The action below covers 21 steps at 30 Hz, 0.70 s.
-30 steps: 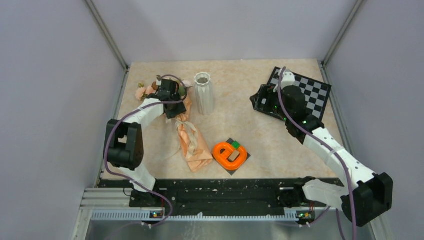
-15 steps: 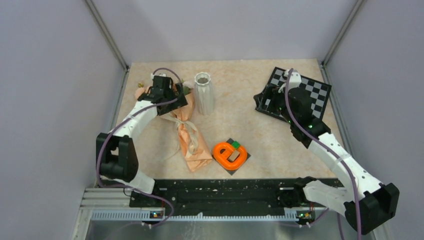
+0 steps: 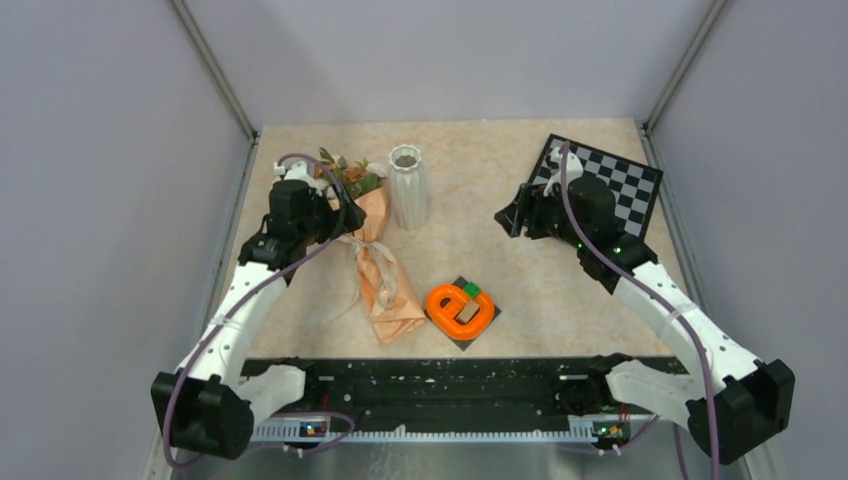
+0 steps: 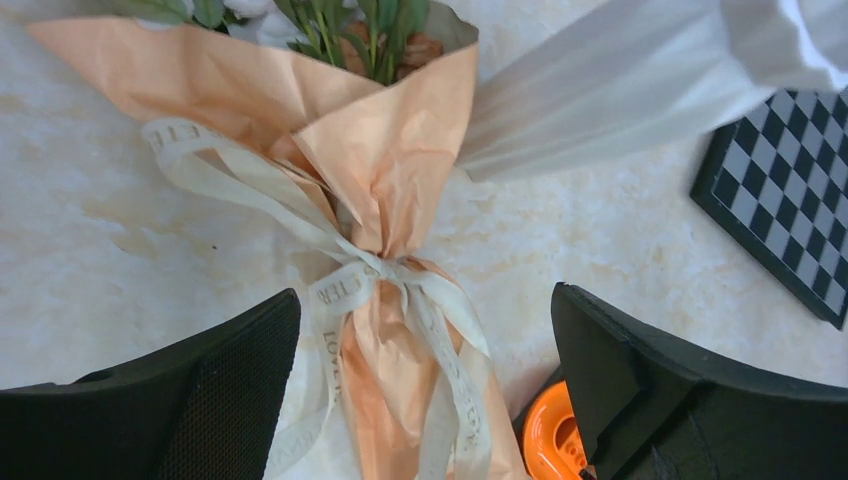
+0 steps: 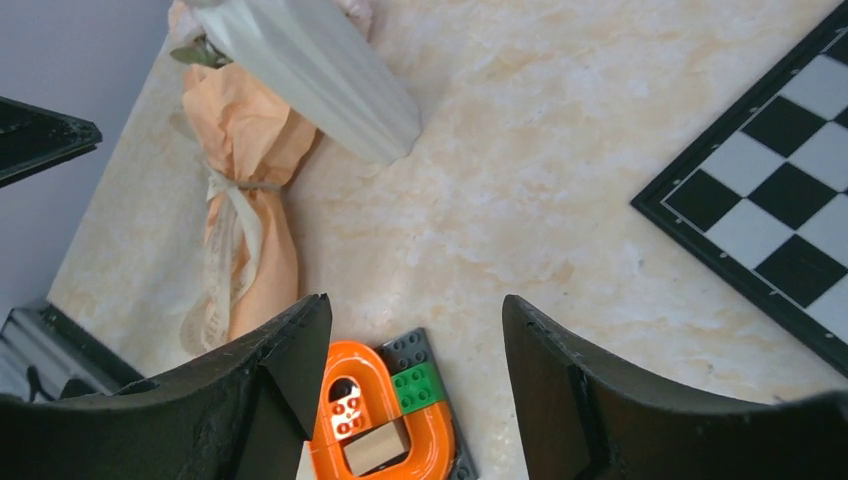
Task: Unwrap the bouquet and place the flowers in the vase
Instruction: Place the fake flower at the center of the board.
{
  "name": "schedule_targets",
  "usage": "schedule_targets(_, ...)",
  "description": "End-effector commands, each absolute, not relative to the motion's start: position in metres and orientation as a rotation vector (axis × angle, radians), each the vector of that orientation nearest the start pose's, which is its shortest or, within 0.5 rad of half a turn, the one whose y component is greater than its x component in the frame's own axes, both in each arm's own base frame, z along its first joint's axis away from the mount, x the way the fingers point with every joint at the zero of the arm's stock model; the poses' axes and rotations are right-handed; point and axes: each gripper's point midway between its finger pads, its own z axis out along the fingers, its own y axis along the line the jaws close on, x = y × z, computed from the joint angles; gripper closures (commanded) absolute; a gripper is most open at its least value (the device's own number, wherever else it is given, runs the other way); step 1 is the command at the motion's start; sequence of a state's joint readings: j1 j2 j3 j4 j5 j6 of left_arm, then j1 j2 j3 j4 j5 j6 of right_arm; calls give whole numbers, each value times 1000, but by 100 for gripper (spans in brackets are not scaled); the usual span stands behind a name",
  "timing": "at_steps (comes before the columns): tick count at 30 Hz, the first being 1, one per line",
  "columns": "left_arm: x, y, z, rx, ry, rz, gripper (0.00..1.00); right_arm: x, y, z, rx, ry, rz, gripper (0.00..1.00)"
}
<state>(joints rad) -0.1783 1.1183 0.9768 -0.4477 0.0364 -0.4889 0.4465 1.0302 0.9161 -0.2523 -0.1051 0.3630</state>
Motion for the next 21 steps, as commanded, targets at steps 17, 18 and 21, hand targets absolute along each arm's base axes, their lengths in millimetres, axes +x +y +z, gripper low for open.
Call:
schedule_targets(17, 261, -108, 133, -492, 2111, -728, 1, 284, 332, 153, -255, 2191, 973, 48)
schedule_targets(18, 258, -107, 126, -504, 2117, -721, 1, 281, 343, 149, -277, 2192, 972, 48)
schedule_targets(21, 253, -102, 120, -517, 2117, -698, 1, 276, 373, 141, -294, 2196, 964, 48)
